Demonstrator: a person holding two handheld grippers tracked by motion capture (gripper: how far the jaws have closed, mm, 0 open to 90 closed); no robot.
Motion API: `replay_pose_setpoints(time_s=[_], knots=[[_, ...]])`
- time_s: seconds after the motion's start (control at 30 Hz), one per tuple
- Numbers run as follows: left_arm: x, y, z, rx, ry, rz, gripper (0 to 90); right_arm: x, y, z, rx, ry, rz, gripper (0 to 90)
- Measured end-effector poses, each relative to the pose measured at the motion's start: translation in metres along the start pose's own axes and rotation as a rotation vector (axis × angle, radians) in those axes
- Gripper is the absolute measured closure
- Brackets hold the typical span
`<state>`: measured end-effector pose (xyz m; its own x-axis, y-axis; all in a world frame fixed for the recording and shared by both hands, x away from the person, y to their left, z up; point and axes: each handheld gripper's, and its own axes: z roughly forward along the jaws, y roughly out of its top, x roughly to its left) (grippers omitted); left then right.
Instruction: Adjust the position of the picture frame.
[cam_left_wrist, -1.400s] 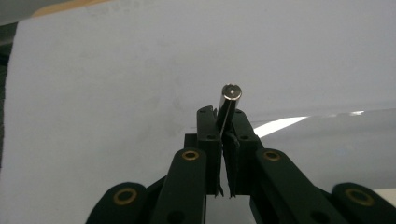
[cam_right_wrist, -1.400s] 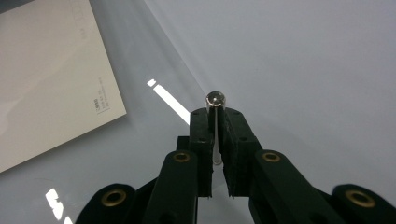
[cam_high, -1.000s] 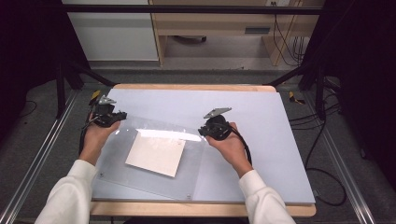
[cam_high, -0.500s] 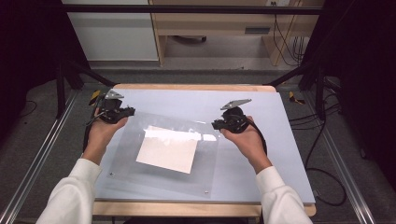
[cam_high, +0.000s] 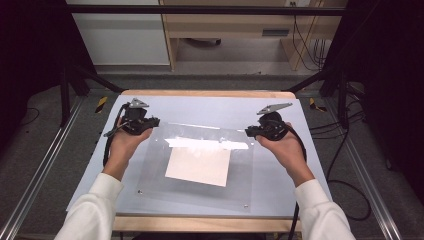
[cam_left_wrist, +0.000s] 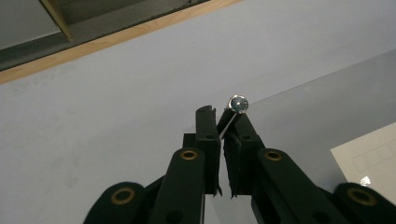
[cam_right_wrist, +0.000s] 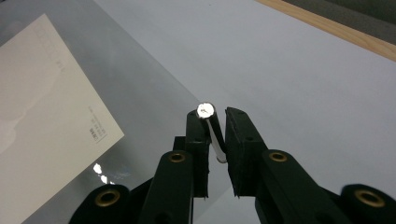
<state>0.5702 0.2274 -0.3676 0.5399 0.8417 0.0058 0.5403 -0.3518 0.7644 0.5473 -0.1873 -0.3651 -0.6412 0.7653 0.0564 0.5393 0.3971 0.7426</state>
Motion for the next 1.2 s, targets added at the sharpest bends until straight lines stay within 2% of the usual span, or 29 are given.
replay_pose_setpoints(time_s=[0.03,0.2,0.23,0.33,0.63,0.9,1.2], knots=[[-0.005,0.001,0.001,0.002,-0.008,0.000,83.9,-0.002,-0.001,-0.001,-0.002,-0.001,0.000,79.9],[-0.011,0.000,0.003,-0.005,-0.020,-0.002,83.6,-0.013,-0.005,-0.006,-0.001,0.013,0.025,79.5],[-0.014,0.000,0.004,0.001,-0.023,0.001,83.7,-0.013,-0.006,-0.006,0.004,0.010,0.041,79.6],[-0.017,-0.002,0.007,0.009,-0.025,0.000,83.6,-0.019,-0.008,-0.004,0.011,0.009,0.050,79.6],[-0.019,-0.009,0.019,0.033,-0.040,0.002,83.5,-0.032,-0.012,0.010,0.041,0.014,0.085,79.6],[-0.019,-0.018,0.031,0.052,-0.046,-0.003,83.4,-0.039,-0.021,0.026,0.069,0.016,0.096,79.6],[-0.019,-0.033,0.052,0.068,-0.065,-0.032,83.1,-0.048,-0.028,0.040,0.089,0.006,0.100,79.3]])
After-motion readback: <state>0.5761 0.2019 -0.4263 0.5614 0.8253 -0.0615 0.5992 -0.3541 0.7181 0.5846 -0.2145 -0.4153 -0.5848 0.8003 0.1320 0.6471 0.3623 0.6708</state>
